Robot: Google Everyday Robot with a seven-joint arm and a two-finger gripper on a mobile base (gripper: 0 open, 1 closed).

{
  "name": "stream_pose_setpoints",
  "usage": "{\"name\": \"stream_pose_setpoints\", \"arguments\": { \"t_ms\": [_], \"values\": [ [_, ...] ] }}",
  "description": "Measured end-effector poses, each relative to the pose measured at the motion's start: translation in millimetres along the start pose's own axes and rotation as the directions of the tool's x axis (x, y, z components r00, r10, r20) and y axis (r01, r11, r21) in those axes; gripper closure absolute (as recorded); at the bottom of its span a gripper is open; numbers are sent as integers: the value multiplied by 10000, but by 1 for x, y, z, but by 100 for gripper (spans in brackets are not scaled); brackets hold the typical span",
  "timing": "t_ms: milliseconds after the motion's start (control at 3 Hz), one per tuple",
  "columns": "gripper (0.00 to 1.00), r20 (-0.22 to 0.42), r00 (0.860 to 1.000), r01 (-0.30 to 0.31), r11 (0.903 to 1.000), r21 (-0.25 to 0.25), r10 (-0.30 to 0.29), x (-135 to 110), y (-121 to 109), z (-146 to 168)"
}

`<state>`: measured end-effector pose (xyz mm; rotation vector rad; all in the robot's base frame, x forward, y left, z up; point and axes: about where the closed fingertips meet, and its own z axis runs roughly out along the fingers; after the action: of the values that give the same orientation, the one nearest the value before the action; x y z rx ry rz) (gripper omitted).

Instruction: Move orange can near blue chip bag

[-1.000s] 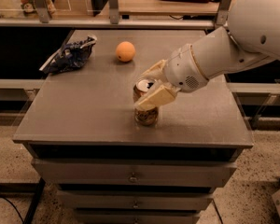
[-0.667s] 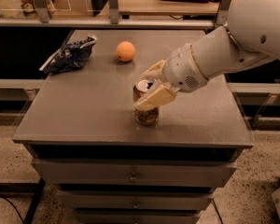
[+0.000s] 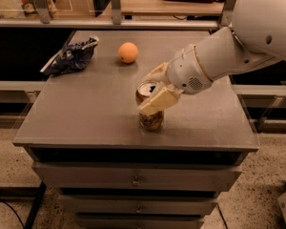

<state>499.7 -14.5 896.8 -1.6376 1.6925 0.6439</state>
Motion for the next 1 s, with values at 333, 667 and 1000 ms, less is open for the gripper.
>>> {"name": "stream_pose_setpoints", "arguments": {
  "t_ms": [333,667,1000],
  "values": [
    [100,62,9998,210,9997,101,-210,-5,-9,5],
    [100,612,9968,502,9984,271,-518,-18,-44,18],
    [100,1079,9905,834,9962,260,-857,-38,-80,35]
  ]
}}
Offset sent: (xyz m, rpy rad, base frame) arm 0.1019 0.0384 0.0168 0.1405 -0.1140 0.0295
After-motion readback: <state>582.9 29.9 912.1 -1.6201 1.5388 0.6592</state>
